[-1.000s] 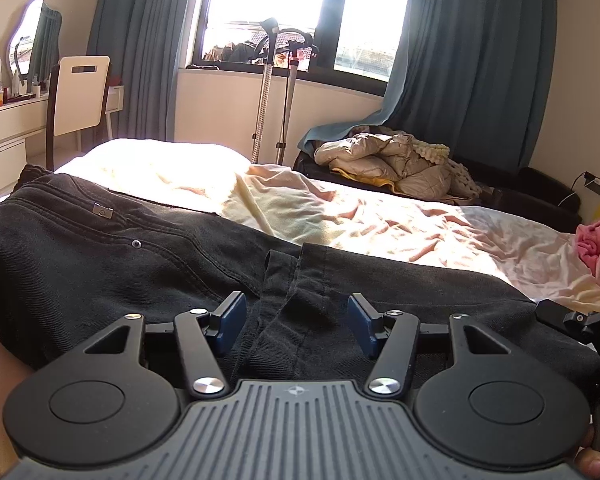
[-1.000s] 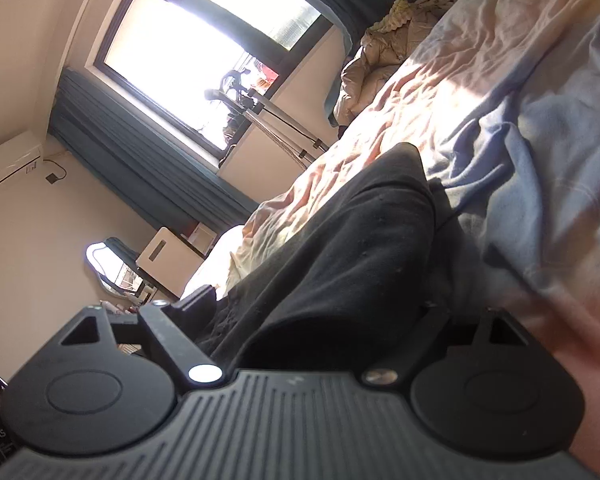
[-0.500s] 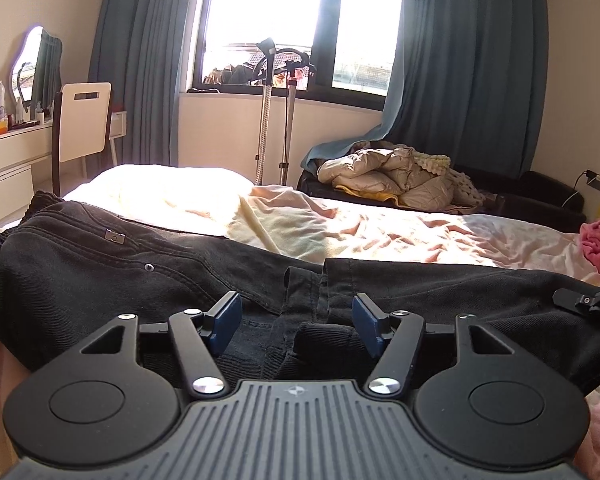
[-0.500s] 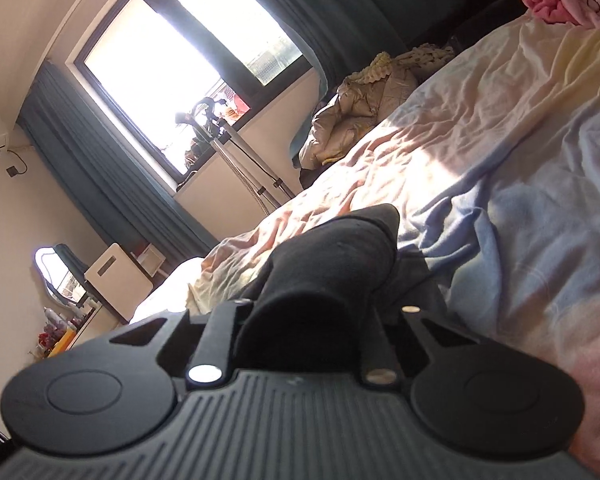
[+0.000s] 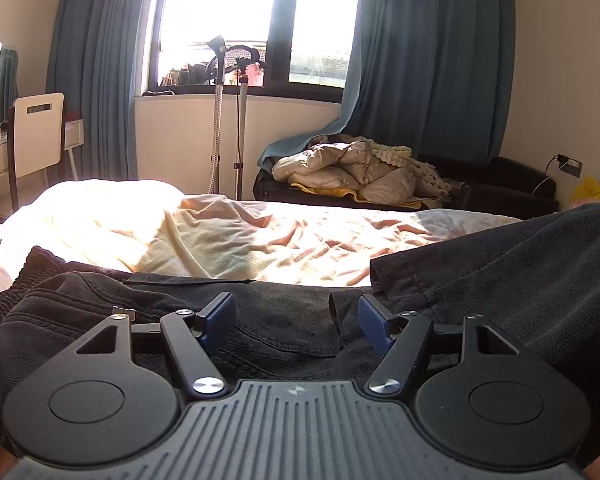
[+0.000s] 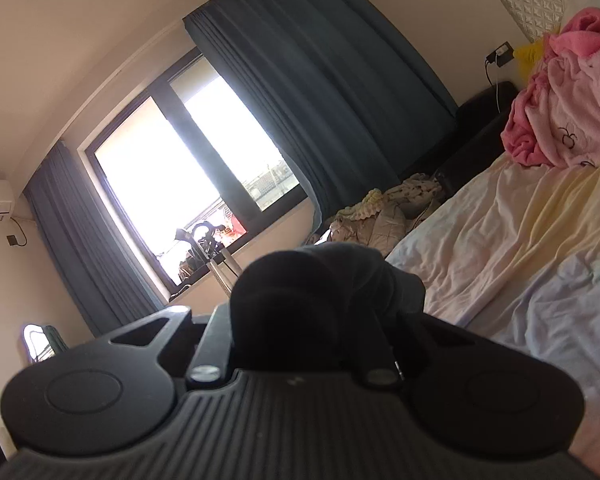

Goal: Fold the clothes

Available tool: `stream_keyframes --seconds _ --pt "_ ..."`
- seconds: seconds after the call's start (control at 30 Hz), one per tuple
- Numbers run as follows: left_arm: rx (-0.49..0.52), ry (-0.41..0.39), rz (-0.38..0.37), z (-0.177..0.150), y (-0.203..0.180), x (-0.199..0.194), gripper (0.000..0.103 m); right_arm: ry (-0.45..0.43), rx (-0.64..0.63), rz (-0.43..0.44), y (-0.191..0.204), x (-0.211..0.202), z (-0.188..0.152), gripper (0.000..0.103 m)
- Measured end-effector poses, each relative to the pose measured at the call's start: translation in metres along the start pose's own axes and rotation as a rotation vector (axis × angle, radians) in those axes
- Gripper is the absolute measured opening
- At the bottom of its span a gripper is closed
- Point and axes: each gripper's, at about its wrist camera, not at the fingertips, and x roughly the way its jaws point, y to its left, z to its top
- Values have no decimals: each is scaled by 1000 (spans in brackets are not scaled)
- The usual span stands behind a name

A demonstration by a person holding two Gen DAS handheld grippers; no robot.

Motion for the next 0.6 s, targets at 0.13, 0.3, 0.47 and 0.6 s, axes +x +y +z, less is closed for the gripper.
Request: stream_keyframes --seconds 0.13,0.3,0.47,0.6 --pt "90 44 -94 -18 -59 26 71 -98 -57 -24 -7 -17 24 16" --pt "143 99 -159 -43 -100 52 71 -158 -172 -39 -9 -26 31 17" --pt "190 162 -180 -37 -73 54 73 -139 -269 -34 -6 -10 23 17" --pt "190 83 -139 -4 -11 23 83 -115 -406 20 31 6 8 17"
